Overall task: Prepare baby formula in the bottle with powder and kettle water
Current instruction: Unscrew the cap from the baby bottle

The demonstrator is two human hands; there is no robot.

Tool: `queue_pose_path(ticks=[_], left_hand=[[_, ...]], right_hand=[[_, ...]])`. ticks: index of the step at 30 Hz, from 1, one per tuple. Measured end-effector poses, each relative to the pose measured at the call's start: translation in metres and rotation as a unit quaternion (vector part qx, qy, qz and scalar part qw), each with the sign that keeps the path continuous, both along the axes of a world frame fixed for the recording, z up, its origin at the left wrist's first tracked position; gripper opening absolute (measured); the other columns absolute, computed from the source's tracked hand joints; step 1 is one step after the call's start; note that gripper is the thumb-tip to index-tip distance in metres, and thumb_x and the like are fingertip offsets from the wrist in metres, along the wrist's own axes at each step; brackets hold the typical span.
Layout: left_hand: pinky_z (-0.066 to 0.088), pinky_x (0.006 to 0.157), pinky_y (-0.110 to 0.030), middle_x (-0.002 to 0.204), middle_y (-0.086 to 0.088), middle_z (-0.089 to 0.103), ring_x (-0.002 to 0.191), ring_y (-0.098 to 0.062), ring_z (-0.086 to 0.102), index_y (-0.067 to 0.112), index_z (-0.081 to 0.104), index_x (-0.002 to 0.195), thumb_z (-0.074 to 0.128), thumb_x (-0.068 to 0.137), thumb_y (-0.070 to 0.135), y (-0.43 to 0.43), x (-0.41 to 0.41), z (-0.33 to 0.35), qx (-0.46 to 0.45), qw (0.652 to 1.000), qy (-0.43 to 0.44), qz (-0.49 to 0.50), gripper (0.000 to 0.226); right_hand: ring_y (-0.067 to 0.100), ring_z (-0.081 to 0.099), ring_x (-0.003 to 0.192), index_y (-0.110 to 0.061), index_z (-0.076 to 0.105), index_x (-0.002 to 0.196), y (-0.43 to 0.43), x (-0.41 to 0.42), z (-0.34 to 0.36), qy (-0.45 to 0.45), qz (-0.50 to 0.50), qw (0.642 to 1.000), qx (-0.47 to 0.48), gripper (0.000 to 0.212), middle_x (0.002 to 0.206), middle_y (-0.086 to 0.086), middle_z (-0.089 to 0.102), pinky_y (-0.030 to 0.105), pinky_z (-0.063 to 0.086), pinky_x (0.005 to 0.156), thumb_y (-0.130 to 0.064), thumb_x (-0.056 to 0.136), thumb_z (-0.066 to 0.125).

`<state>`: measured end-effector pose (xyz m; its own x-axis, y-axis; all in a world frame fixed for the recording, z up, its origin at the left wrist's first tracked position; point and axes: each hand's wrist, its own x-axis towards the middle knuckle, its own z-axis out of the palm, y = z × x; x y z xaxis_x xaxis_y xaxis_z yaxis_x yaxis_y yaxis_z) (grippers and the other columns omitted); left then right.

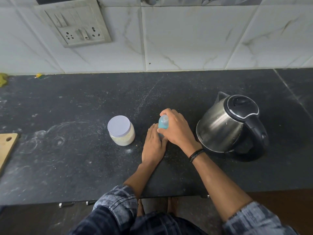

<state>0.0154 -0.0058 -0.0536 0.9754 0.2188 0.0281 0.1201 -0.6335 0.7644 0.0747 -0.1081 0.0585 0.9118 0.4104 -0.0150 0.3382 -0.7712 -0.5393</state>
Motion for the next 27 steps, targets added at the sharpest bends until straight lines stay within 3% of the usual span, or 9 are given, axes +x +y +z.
queue_pose_path(ticks=[6,12,17,20,25,27], left_hand=[[0.029,0.123,-0.046,0.162,-0.002,0.033,0.153,-0.012,0.019,0.017,0.029,0.157,0.049,0.106,0.034,-0.0002,0.0004,0.0011,-0.002,1.0,0.0,-0.003,0.057],[0.028,0.124,-0.045,0.164,-0.003,0.031,0.154,-0.013,0.019,0.015,0.03,0.157,0.051,0.105,0.031,-0.0008,-0.0001,0.002,-0.002,1.0,0.004,0.004,0.058],[0.032,0.121,-0.046,0.163,-0.005,0.029,0.153,-0.015,0.021,0.013,0.029,0.156,0.052,0.105,0.031,-0.0006,0.0001,0.0016,0.0,1.0,0.003,0.0,0.059],[0.03,0.122,-0.046,0.163,-0.004,0.031,0.153,-0.014,0.02,0.011,0.031,0.155,0.053,0.105,0.031,-0.0004,-0.0004,0.0002,-0.003,1.0,0.002,0.003,0.058],[0.03,0.123,-0.044,0.162,-0.004,0.032,0.152,-0.013,0.02,0.014,0.029,0.157,0.053,0.105,0.03,-0.0008,0.0,0.0014,0.0,1.0,-0.006,0.0,0.06],[0.031,0.122,-0.044,0.163,-0.002,0.031,0.152,-0.012,0.021,0.017,0.028,0.157,0.052,0.105,0.031,-0.0003,0.0002,0.0009,0.003,1.0,-0.004,-0.001,0.059]], right_hand=[[0.016,0.049,0.114,-0.024,0.051,0.135,-0.0001,0.0002,-0.0004,-0.004,0.003,1.0,0.008,0.066,0.131,0.001,0.054,0.023,0.042,0.084,-0.027,0.08,0.086],[0.019,0.053,0.114,-0.02,0.055,0.128,0.0006,-0.0022,-0.0033,-0.021,-0.009,1.0,0.0,0.054,0.126,0.002,0.056,0.033,0.054,0.09,-0.028,0.083,0.084],[0.018,0.053,0.108,-0.022,0.055,0.126,0.0016,-0.0027,-0.0027,-0.034,-0.028,0.999,0.002,0.056,0.123,0.0,0.055,0.032,0.053,0.083,-0.04,0.081,0.083],[0.02,0.056,0.11,-0.019,0.055,0.124,0.0011,-0.0028,-0.0044,-0.036,-0.031,0.999,-0.01,0.051,0.122,0.003,0.058,0.031,0.052,0.084,-0.034,0.084,0.082],[0.019,0.054,0.112,-0.022,0.053,0.132,0.0008,-0.0035,-0.0024,-0.031,-0.027,0.999,-0.003,0.064,0.127,0.002,0.055,0.034,0.053,0.086,-0.038,0.08,0.086],[0.019,0.055,0.11,-0.021,0.054,0.129,0.0011,-0.0041,-0.0029,-0.034,-0.029,0.999,-0.009,0.06,0.125,0.002,0.056,0.035,0.055,0.085,-0.039,0.081,0.084]])
